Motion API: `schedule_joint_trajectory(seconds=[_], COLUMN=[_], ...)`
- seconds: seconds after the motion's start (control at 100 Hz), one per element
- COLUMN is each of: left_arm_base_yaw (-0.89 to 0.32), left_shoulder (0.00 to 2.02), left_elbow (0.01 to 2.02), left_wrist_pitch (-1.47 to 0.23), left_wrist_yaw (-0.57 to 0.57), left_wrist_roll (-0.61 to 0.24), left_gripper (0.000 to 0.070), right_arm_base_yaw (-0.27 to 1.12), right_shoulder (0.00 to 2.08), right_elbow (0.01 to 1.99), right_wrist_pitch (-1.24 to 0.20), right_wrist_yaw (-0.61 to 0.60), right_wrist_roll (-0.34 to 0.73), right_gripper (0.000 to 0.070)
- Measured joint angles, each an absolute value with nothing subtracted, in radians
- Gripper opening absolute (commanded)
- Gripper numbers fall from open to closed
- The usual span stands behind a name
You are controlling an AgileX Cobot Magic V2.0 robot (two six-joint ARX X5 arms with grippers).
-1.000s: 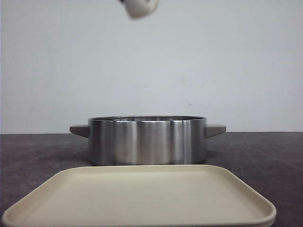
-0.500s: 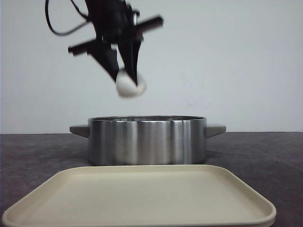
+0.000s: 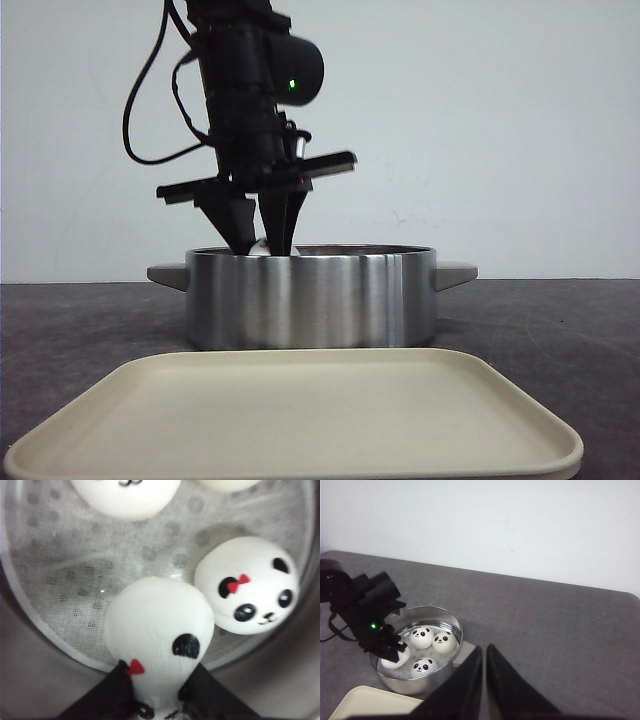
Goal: Steam buns
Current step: 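Open the left gripper, release the bun, and raise it away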
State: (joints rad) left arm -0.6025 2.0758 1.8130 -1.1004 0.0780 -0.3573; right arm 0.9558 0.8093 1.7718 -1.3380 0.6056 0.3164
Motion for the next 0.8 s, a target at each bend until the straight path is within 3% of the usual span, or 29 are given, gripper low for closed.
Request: schedule_joint_trajectory(seconds=[0.24, 0.37, 0.53, 0.7, 0.8], left_arm_base_yaw=[-0.603, -0.603, -0.602, -0.599, -0.599], left_shoulder=[2.080, 2.081, 2.097, 2.111, 2.111], left_elbow=[1.813, 1.813, 1.813, 1.813, 1.818], left_wrist_pitch=[-1.066, -1.070, -1.102, -1.103, -1.099], left_wrist_yaw=[0.078, 0.078, 0.078, 0.079, 0.082], left_wrist_roll=[-0.357, -0.358, -0.358, -0.358, -0.358], left_gripper=[0.0007, 0.0202, 0.0262, 0.0556, 0.0602], right_arm_base_yaw=[0.956, 0.956, 0.956, 0.956, 0.956], right_shoulder=[0.809, 0.809, 0.809, 0.809, 0.809], right_elbow=[1.771, 1.771, 1.771, 1.771, 1.771], right_wrist_pitch=[-1.338, -1.338, -1.338, -1.338, -1.338], right_wrist_yaw=[0.606, 0.606, 0.606, 0.602, 0.602], right_wrist_roll=[0.323, 0.323, 0.335, 0.344, 0.345], right_gripper=[0.0006, 0.0006, 0.0006, 0.0006, 0.0006])
